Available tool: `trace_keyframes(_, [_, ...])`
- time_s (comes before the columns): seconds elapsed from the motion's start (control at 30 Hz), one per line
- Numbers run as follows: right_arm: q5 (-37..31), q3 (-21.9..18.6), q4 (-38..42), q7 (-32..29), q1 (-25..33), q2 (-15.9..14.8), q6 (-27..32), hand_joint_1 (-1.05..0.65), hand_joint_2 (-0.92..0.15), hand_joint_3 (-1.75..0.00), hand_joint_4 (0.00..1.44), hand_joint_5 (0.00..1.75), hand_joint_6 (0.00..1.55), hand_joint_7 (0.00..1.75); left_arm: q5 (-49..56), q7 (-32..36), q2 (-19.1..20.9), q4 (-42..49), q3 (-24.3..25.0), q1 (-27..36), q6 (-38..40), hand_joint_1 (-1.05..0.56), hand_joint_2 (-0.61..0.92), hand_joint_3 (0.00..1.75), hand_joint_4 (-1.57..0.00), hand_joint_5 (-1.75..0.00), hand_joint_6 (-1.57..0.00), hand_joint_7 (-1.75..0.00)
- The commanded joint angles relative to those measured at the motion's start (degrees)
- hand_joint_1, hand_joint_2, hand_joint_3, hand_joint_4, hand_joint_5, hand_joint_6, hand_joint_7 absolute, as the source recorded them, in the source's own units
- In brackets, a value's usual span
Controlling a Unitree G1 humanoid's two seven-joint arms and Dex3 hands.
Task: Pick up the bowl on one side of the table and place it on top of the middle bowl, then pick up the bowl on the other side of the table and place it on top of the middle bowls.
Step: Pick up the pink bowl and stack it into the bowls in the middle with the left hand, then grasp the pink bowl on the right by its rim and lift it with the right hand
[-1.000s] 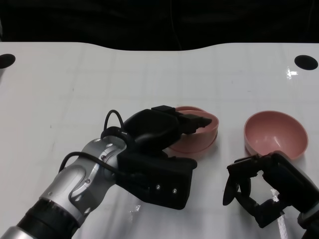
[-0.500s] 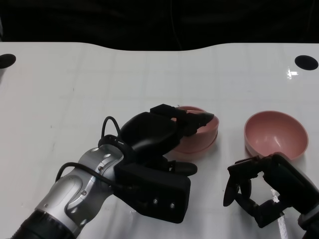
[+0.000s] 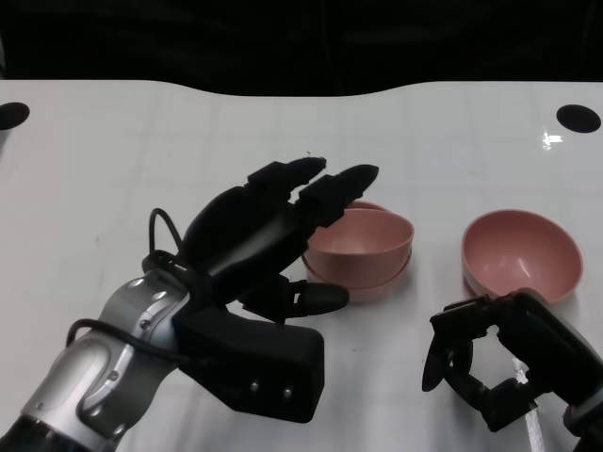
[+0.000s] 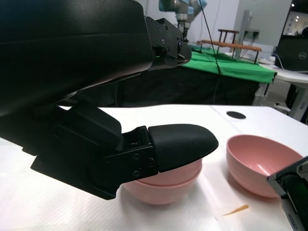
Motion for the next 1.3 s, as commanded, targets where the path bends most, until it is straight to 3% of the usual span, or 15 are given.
trace_keyframes(0.03, [0.0,-0.4,-0.3,-0.3,0.1,-0.7,0.2,0.2,-0.07,-1.44,1.03,1.42,1.07,1.01,0.2,2.3,1.7,-2.4,1.8,1.8,-1.7,-0.97,0.92,0.85,-0.04,-0.15,-0.06,-0.02])
trace_keyframes(0.2, [-0.2,-0.3,-0.4,-0.3,0.0,-0.7,0.3,0.2,-0.06,-1.46,1.03,1.39,1.08,1.0,-0.5,3.4,2.7,-4.5,3.7,4.1,-3.3,-0.96,0.92,0.81,-0.02,-0.2,-0.07,-0.03])
trace_keyframes(0.3, [-0.2,-0.4,-0.6,-0.4,0.1,-0.7,0.4,0.21,-0.06,-1.46,1.04,1.38,1.08,1.0,-0.3,4.6,3.1,-4.8,4.8,5.2,-4.8,-0.94,0.92,0.79,0.0,-0.35,-0.11,-0.05])
trace_keyframes(0.5, [-0.2,-0.4,-0.6,-0.4,0.1,-0.7,0.4,0.21,-0.06,-1.46,1.05,1.37,1.09,0.99,-0.1,4.6,2.9,-4.7,5.1,5.3,-5.3,-0.94,0.92,0.79,0.0,-0.38,-0.11,-0.05])
trace_keyframes(0.53, [-0.4,-0.4,-0.8,-0.5,0.1,-0.6,0.6,0.21,-0.06,-1.46,1.05,1.37,1.09,0.99,-0.3,8.1,3.8,-5.0,6.8,8.0,-7.6,-0.94,0.92,0.79,0.0,-0.38,-0.11,-0.05])
trace_keyframes(0.57, [-0.5,-0.4,-1.0,-0.5,0.2,-0.6,0.8,0.22,-0.06,-1.46,1.04,1.36,1.09,0.99,-0.4,10.9,4.4,-5.2,8.1,10.1,-9.5,-0.86,0.92,0.7,-0.03,-0.64,-0.22,-0.11])
trace_keyframes(0.6, [-0.6,-0.4,-1.2,-0.6,0.3,-0.6,1.0,0.22,-0.06,-1.45,1.04,1.36,1.09,0.99,-0.2,13.8,4.9,-5.2,9.3,12.0,-11.4,-0.83,0.92,0.66,-0.02,-0.77,-0.25,-0.13])
trace_keyframes(0.67, [-0.7,-0.4,-1.5,-0.6,0.4,-0.7,1.1,0.22,-0.07,-1.44,1.04,1.36,1.09,0.99,0.5,17.7,5.3,-4.5,10.7,14.1,-14.1,-0.79,0.92,0.61,-0.03,-0.89,-0.31,-0.17])
trace_keyframes(0.97, [-0.3,-0.2,-1.9,-0.4,0.5,-0.5,1.1,0.24,-0.08,-1.45,1.05,1.35,1.1,0.98,0.8,29.9,5.4,0.1,13.8,18.6,-23.3,-0.61,0.92,0.4,-0.15,-0.98,-0.42,-0.23])
trace_keyframes(1.07, [-0.9,-0.2,-2.3,-0.7,0.6,-0.5,1.4,0.21,-0.06,-1.46,1.05,1.35,1.09,0.98,0.9,34.6,5.2,2.0,15.4,20.7,-26.8,-0.41,0.92,0.24,-0.37,-1.03,-0.58,-0.3])
trace_keyframes(1.17, [-1.1,-0.3,-2.8,-0.9,0.8,-0.4,1.8,0.2,-0.06,-1.47,1.05,1.35,1.09,0.98,0.9,38.0,4.4,3.5,16.4,21.9,-29.5,-0.31,0.92,0.21,-0.55,-1.04,-0.71,-0.36])
trace_keyframes(1.2, [-1.1,-0.3,-2.9,-0.9,0.8,-0.4,1.8,0.19,-0.06,-1.47,1.05,1.35,1.1,0.98,1.4,39.6,4.3,4.0,16.8,22.5,-30.4,-0.24,0.9,0.22,-0.68,-1.02,-0.82,-0.41])
trace_keyframes(1.23, [-1.1,-0.3,-2.9,-0.9,0.8,-0.4,1.7,0.19,-0.06,-1.47,1.05,1.35,1.1,0.98,1.8,40.7,4.2,4.3,17.0,23.0,-31.0,-0.19,0.82,0.33,-0.79,-0.99,-0.93,-0.44])
trace_keyframes(1.3, [-1.0,-0.4,-2.7,-0.9,0.8,-0.5,1.4,0.18,-0.06,-1.47,1.05,1.35,1.09,0.97,2.5,42.4,4.0,4.9,17.3,24.0,-31.8,-0.12,0.6,0.73,-0.93,-0.99,-1.07,-0.47])
